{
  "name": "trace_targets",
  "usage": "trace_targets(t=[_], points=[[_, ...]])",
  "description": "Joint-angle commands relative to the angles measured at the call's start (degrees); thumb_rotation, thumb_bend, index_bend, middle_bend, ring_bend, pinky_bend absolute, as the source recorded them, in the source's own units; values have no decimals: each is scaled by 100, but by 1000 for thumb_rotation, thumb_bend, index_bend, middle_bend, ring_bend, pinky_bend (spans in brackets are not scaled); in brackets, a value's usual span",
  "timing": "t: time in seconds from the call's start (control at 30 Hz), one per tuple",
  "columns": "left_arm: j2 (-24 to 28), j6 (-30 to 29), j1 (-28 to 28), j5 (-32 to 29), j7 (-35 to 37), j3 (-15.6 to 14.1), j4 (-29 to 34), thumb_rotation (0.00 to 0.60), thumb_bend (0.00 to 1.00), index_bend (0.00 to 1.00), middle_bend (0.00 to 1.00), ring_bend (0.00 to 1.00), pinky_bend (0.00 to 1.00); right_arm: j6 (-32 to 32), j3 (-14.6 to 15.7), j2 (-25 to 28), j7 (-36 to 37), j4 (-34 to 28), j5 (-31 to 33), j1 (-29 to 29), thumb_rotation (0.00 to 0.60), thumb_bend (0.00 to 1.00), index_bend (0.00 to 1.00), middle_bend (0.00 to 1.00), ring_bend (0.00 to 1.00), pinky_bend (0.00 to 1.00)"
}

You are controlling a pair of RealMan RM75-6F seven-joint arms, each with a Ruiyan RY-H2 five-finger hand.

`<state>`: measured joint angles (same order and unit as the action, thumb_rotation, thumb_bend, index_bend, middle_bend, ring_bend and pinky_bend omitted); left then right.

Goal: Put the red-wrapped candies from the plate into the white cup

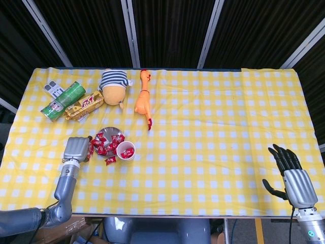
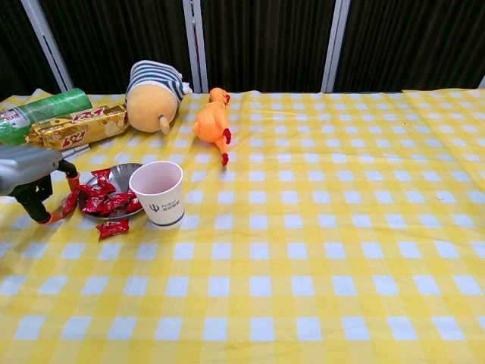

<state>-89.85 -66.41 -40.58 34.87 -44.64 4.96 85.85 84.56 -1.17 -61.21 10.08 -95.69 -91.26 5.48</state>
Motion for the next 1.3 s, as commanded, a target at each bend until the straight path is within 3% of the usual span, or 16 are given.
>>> trace_targets(t=[0.03, 0.43, 0.7, 1.07, 1.3], points=[[-36, 1, 8, 39, -1, 1, -28, 600, 340, 336, 900, 972, 943, -2, 1, 0, 0, -1, 0, 0, 600, 386, 0, 0, 0, 0], [-132, 22, 57, 115, 33, 64, -85, 600, 439, 409, 906, 973, 944, 5, 10, -1, -14, -5, -9, -7, 600, 386, 0, 0, 0, 0], [8, -62, 153, 228, 86, 57, 74, 600, 453, 426, 906, 972, 944, 32, 20, -6, -21, -14, -37, -18, 600, 386, 0, 0, 0, 0], [1020, -504, 398, 1217, 448, 21, 1541, 600, 450, 425, 904, 972, 944, 25, 12, -21, -45, -15, -37, -9, 600, 386, 0, 0, 0, 0], [1026, -562, 266, 1520, 331, 139, 2089, 600, 444, 424, 903, 972, 945, 31, 3, -19, -45, -22, -23, -10, 600, 385, 0, 0, 0, 0]])
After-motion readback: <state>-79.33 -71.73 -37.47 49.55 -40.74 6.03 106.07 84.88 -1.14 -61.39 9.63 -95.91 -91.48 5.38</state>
